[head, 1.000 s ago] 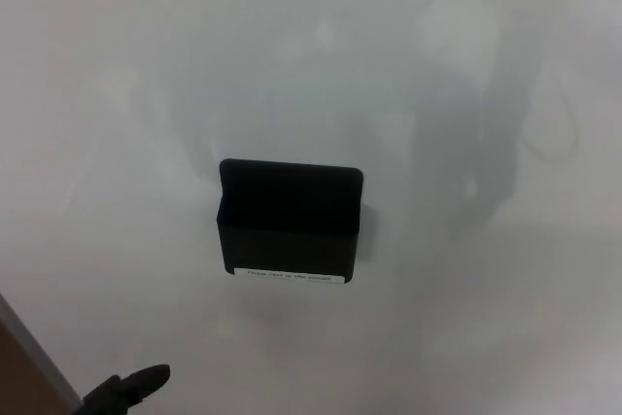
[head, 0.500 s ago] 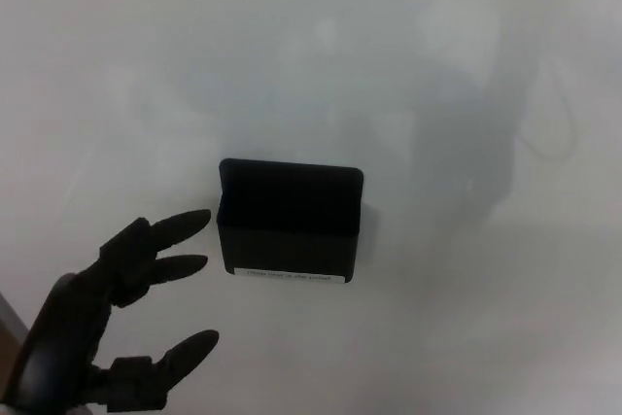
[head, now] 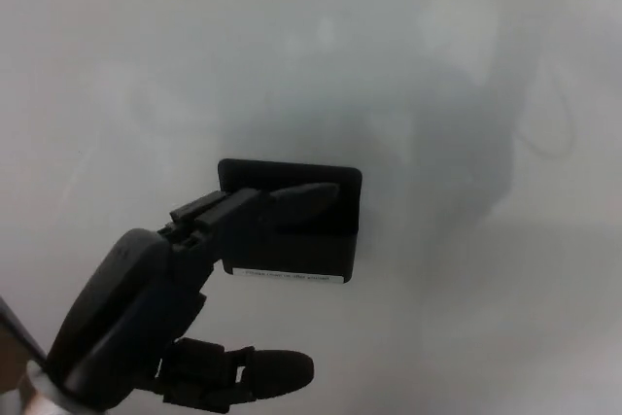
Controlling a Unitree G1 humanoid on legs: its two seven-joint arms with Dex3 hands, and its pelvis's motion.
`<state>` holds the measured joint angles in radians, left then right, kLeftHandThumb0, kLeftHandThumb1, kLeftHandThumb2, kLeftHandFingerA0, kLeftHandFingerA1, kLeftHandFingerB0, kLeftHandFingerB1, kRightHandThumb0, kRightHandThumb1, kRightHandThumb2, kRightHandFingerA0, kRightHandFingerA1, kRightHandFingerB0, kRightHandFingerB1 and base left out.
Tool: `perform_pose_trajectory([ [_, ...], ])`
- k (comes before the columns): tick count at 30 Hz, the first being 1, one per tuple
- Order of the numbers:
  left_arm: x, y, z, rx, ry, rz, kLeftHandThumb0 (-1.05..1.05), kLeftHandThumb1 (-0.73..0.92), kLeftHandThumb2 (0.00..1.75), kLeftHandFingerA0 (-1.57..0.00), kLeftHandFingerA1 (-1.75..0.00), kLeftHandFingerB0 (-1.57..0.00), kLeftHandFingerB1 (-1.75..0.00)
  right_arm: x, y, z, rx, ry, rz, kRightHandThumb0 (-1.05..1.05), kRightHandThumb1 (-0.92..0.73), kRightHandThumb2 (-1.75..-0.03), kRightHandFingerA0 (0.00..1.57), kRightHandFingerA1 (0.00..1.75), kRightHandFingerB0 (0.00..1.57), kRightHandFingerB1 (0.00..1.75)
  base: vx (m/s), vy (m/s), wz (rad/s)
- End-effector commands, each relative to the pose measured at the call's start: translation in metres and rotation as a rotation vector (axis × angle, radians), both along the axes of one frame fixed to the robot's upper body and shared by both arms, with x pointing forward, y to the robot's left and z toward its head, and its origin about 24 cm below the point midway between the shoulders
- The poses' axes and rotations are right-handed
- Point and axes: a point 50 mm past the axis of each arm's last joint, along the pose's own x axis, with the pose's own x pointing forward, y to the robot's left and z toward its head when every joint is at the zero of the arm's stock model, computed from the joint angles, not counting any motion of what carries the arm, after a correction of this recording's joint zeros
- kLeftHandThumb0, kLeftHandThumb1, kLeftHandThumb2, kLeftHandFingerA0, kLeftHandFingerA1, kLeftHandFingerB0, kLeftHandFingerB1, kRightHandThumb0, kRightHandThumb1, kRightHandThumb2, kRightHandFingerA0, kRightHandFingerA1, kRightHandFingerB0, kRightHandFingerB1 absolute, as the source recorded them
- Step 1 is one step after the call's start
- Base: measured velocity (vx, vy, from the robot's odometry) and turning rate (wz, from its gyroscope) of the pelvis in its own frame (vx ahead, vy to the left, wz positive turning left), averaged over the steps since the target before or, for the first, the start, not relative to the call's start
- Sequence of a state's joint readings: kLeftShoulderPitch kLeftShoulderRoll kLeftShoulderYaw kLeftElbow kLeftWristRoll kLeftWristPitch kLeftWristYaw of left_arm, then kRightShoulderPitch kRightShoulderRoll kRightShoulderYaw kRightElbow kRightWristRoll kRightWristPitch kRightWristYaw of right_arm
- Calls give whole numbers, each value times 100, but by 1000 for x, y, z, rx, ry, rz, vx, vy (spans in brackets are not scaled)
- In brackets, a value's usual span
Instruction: A magnetic marker holder is on the left hand side of the white board, the robot put the index and middle finger into the opening of the container and pull off the magnetic holder and hand it to a human on the left hand side.
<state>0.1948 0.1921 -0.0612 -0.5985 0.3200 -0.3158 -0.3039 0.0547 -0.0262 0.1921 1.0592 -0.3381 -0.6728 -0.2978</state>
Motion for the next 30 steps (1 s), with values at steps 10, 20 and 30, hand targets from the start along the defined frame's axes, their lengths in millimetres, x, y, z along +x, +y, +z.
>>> perform_pose_trajectory([
  [10, -1, -41, -19, 711, 14, 25, -81, 61, 60, -24, -29, -25, -29, 6, -5, 12, -11, -162, -7, -49, -64, -59, 87, 67, 38, 44, 0, 0, 0],
  [20, 34, -35, -24, 749, 64, 153, -86, 64, 60, -18, -30, -22, -29, 7, -6, 13, -13, -167, -5, -55, -52, -87, 77, 69, 33, 55, 0, 0, 0],
  [30, 44, -36, -14, 744, 75, 211, -85, 63, 60, -17, -28, -21, -28, 9, -5, 13, -20, -173, -4, -54, -51, -86, 78, 69, 35, 56, 0, 0, 0],
])
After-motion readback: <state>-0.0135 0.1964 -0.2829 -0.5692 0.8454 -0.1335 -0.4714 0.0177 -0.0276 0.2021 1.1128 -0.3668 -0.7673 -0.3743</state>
